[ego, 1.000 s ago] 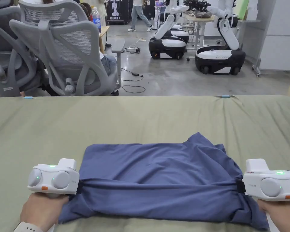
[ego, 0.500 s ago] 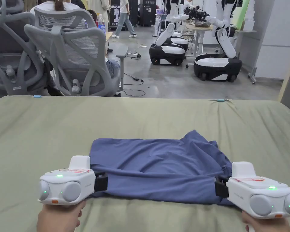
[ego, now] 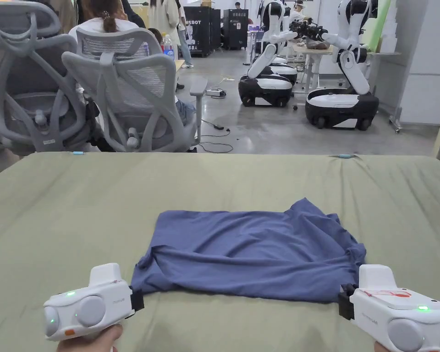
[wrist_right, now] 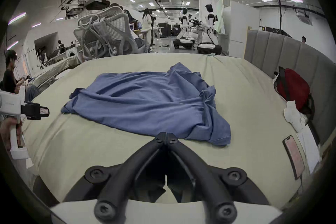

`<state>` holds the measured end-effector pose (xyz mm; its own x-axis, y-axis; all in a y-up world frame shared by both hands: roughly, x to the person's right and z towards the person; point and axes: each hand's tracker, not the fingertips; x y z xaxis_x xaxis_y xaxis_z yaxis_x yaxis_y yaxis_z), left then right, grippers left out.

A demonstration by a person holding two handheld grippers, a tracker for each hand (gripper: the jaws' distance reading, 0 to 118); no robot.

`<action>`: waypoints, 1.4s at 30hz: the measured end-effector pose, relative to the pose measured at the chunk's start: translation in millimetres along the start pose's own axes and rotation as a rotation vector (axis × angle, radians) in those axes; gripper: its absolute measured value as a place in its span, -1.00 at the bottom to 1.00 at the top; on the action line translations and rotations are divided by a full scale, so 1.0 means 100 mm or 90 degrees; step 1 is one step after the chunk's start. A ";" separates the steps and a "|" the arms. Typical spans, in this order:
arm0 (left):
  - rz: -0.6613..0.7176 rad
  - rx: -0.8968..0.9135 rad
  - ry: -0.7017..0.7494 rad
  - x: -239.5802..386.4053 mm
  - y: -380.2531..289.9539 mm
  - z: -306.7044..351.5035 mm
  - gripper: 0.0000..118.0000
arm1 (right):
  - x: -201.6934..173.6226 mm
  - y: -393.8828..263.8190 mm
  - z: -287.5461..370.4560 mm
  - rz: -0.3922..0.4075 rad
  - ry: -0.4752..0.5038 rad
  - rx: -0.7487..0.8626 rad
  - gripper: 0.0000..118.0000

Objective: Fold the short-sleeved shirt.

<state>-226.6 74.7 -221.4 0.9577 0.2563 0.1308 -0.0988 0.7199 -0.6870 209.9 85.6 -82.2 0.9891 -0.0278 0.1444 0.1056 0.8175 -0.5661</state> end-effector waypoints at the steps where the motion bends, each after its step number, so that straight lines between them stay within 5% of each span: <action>1: -0.001 0.001 0.007 -0.02 0.03 -0.04 -1.00 | 0.01 0.00 -0.02 0.001 -0.002 -0.002 -1.00; 2: -0.003 -0.002 0.011 -0.01 0.06 -0.07 -0.96 | 0.02 0.00 -0.05 0.002 -0.005 -0.003 -1.00; 5: 0.003 -0.022 0.014 -0.01 0.20 -0.32 0.38 | 0.11 -0.01 -0.13 -0.007 -0.006 -0.010 -1.00; 6: 0.001 -0.024 0.010 0.05 0.26 -0.39 0.57 | 0.12 -0.01 -0.14 -0.008 -0.009 -0.011 -1.00; 14: -0.073 -0.130 0.068 0.31 0.41 -1.15 0.26 | 0.46 -0.09 -0.26 -0.002 -0.054 -0.038 -1.00; 16: -0.193 -0.149 0.100 0.44 0.31 -1.17 0.18 | 0.60 -0.07 -0.28 -0.005 -0.072 -0.039 -1.00; 17: -0.213 -0.135 0.092 0.46 0.34 -1.15 0.06 | 0.68 -0.04 -0.31 -0.012 -0.085 -0.039 -1.00; 18: -0.205 -0.147 0.087 0.44 0.40 -1.17 -0.34 | 0.75 0.00 -0.34 -0.023 -0.095 -0.036 -1.00; 19: -0.205 -0.142 0.095 0.45 0.44 -1.12 -0.97 | 0.80 0.04 -0.38 -0.030 -0.102 -0.031 -0.92; 20: -0.219 -0.111 0.097 0.45 0.48 -1.06 -0.95 | 0.88 0.08 -0.41 -0.038 -0.111 -0.022 -0.63; 21: -0.206 -0.103 0.085 0.44 0.52 -0.99 -0.95 | 0.92 0.12 -0.46 -0.048 -0.122 -0.014 0.08; 22: -0.191 -0.109 0.072 0.37 0.57 -1.01 -0.95 | 0.95 0.16 -0.53 -0.052 -0.118 -0.016 0.58; 23: -0.189 -0.099 0.067 0.35 0.59 -0.97 -0.95 | 1.00 0.20 -0.62 -0.064 -0.110 -0.028 0.96; 24: -0.173 -0.084 0.054 0.33 0.62 -0.92 -0.95 | 1.03 0.22 -0.72 -0.077 -0.097 -0.055 1.00; 31: -0.184 -0.061 0.038 0.45 0.65 -0.75 -0.95 | 1.01 0.11 -1.30 -0.035 -0.049 -0.167 0.56; 32: -0.170 -0.070 0.031 0.41 0.64 -0.77 -0.95 | 1.03 0.07 -1.33 -0.055 -0.032 -0.184 0.15; 33: -0.162 -0.075 0.030 0.38 0.62 -0.79 -0.95 | 1.03 0.04 -1.30 -0.069 -0.015 -0.168 -0.50; 34: -0.162 -0.077 0.032 0.35 0.61 -0.80 -0.95 | 1.01 0.04 -1.24 -0.071 -0.016 -0.150 -0.61; 36: -0.161 -0.086 0.034 0.30 0.56 -0.80 -0.96 | 0.95 0.09 -1.07 -0.057 -0.016 -0.133 -0.81; 42: -0.144 -0.057 0.017 0.23 0.58 -0.42 -0.96 | 0.86 0.27 -0.46 -0.016 -0.019 -0.071 -0.83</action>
<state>-199.4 95.6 -288.0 0.9594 0.0771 0.2712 0.1428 0.6964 -0.7033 302.3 78.2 -122.4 0.9827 -0.0291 0.1829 0.1428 0.7479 -0.6482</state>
